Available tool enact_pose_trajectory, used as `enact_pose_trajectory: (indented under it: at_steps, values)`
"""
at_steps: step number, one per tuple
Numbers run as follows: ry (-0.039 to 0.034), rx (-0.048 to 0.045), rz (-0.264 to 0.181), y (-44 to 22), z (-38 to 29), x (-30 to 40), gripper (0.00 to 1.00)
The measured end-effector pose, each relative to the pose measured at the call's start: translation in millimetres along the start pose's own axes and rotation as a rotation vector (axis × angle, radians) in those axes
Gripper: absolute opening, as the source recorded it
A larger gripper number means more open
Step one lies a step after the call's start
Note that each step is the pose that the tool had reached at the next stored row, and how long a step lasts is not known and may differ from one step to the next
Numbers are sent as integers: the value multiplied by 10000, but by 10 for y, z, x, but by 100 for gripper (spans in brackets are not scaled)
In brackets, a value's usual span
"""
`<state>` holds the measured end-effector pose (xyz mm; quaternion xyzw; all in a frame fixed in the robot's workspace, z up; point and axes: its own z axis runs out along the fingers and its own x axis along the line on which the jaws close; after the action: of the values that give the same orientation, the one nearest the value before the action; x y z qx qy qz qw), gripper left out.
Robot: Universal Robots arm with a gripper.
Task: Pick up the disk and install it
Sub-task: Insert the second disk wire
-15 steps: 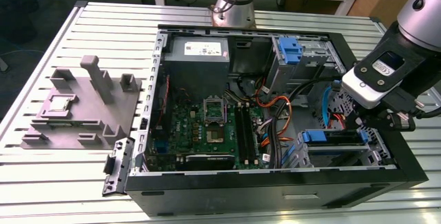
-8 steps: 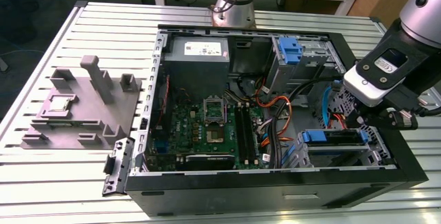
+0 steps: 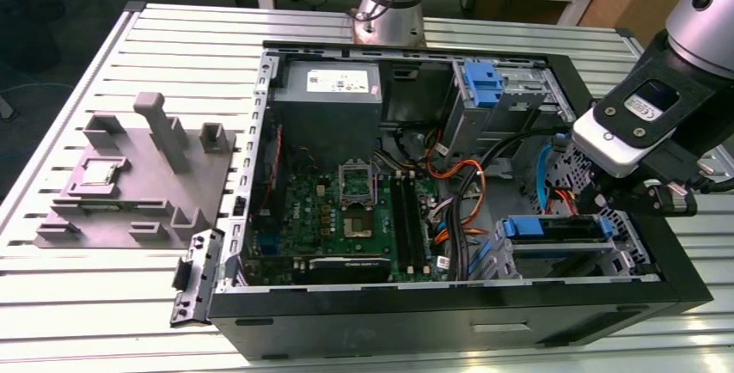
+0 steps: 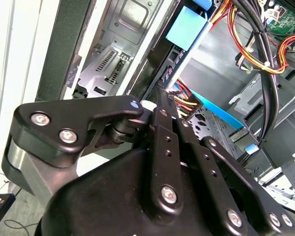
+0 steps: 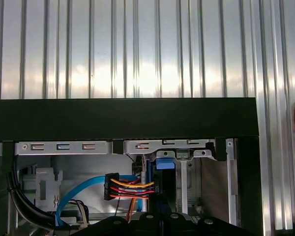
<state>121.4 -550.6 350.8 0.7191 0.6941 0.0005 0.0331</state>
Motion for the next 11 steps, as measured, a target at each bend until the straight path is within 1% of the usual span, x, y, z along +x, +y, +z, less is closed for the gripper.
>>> enact_pose_trajectory:
  at_steps: [3,4,5,11]
  values:
    - [-16,-1,-1,0,0,0,10]
    - [-79,-3,-4,0,-8,0,10]
    - [-159,-6,-8,1,-9,0,10]
    - [-159,-6,-7,1,-17,-1,10]
